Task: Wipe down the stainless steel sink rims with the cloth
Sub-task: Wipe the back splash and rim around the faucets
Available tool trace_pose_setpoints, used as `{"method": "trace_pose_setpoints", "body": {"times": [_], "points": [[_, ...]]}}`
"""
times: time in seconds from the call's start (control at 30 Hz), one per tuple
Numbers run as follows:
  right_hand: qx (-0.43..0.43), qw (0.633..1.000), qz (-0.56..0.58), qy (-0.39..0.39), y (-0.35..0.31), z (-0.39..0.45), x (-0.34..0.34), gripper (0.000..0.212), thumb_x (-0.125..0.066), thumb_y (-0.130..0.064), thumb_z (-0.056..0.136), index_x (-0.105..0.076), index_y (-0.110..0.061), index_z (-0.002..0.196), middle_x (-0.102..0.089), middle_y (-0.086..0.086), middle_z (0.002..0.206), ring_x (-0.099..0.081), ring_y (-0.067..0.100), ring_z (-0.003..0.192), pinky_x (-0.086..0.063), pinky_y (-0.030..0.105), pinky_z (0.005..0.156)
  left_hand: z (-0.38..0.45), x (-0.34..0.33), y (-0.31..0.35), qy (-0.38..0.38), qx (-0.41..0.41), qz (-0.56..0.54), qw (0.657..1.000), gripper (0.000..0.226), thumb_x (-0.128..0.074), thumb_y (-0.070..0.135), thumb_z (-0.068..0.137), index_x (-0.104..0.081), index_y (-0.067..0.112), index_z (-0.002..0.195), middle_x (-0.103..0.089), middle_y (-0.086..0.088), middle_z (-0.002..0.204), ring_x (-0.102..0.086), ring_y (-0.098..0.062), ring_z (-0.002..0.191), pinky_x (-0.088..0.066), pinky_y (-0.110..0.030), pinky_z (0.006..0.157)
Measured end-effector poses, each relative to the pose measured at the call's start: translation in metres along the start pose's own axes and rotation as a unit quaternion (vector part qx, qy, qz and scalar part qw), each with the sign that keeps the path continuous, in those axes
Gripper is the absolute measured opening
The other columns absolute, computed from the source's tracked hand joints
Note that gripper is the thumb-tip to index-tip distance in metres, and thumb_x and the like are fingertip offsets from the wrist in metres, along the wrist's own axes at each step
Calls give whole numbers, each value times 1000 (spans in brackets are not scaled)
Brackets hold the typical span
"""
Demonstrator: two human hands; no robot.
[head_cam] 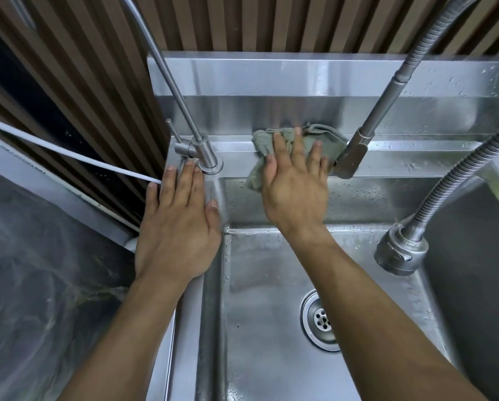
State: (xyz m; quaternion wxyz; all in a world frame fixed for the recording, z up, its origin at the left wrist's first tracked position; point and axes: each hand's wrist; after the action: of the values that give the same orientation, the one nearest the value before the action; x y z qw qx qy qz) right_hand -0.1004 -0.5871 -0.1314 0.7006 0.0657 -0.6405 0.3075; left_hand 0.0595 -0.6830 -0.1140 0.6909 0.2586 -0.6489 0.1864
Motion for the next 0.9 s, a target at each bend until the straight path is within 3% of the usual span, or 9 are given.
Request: {"method": "trace_pose_setpoints", "body": {"times": [0.1, 0.2, 0.3, 0.4, 0.5, 0.57, 0.73, 0.83, 0.9], "points": [[-12, 1000, 13, -10, -28, -4, -1, 55, -24, -40, 112, -24, -23, 164, -12, 13, 172, -10, 46, 157, -7, 56, 127, 0, -2, -1, 0, 2, 0, 1000, 72, -5, 44, 100, -11, 14, 165, -6, 0, 174, 0, -23, 161, -3, -47, 130], [89, 994, 48, -43, -42, -6, -2, 51, -31, -39, 111, -36, -24, 160, -22, 12, 170, -15, 45, 156, -13, 56, 126, 0, -2, -2, -3, 0, 7, 1000, 72, -5, 44, 100, -11, 13, 165, -5, -1, 174, 0, -23, 161, -3, -48, 130], [156, 984, 69, -53, -17, 3, 4, 47, -35, -39, 110, -46, -27, 155, -33, 5, 167, -22, 36, 157, -22, 51, 126, -1, 0, -1, -3, 1, 1, 1000, 72, -5, 44, 99, -10, 14, 165, -3, 0, 174, 2, -23, 161, 0, -46, 129], [98, 994, 47, -4, 15, 4, 7, 50, -32, -41, 110, -44, -27, 156, -32, 5, 167, -23, 37, 156, -20, 53, 127, 0, 0, -1, -3, 0, -2, 1000, 72, -4, 44, 100, -8, 15, 165, -1, 1, 174, 4, -22, 161, 2, -45, 129], [45, 999, 15, 15, 4, -4, 1, 57, -30, -51, 109, -37, -25, 160, -25, 9, 169, -18, 41, 157, -15, 57, 126, 1, -1, -3, 4, -1, -2, 1000, 71, -6, 44, 101, -11, 14, 165, -5, 0, 174, 1, -23, 161, 0, -46, 129], [49, 999, 3, 17, -10, -6, -6, 61, -30, -55, 108, -39, -25, 159, -25, 13, 169, -19, 45, 155, -17, 58, 124, 2, -3, -3, 8, -1, -2, 1000, 71, -7, 44, 102, -13, 13, 165, -8, -2, 174, -2, -24, 161, -2, -47, 129], [101, 992, 45, 55, 7, -1, -10, 54, -30, -44, 106, -55, -24, 149, -43, 10, 161, -34, 44, 151, -28, 59, 120, 2, -3, -3, 10, 0, 8, 1000, 72, -6, 45, 101, -14, 12, 165, -9, -1, 174, -2, -23, 161, -3, -47, 129], [97, 994, 24, 54, 20, 0, -7, 54, -33, -48, 107, -41, -31, 157, -23, 9, 171, -13, 41, 158, -16, 57, 125, 2, -4, -4, 10, -2, 10, 1000, 72, -7, 46, 101, -14, 13, 165, -8, -1, 174, -2, -22, 161, -3, -47, 129], [61, 996, -2, 62, 17, 0, -6, 57, -32, -52, 106, -31, -35, 161, -2, 13, 174, 3, 43, 158, -22, 56, 123, 2, -5, -6, 15, -4, 11, 1000, 72, -8, 46, 101, -16, 12, 165, -10, -2, 174, -5, -24, 161, -6, -49, 129]]}}
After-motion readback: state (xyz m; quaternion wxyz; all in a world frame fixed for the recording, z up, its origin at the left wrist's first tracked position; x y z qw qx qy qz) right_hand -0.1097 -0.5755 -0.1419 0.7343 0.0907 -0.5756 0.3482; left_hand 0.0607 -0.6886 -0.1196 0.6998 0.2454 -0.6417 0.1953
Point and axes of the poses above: each hand's wrist, its own z-axis towards the middle knuckle, its own x-axis out of the back of the hand, y = z × x
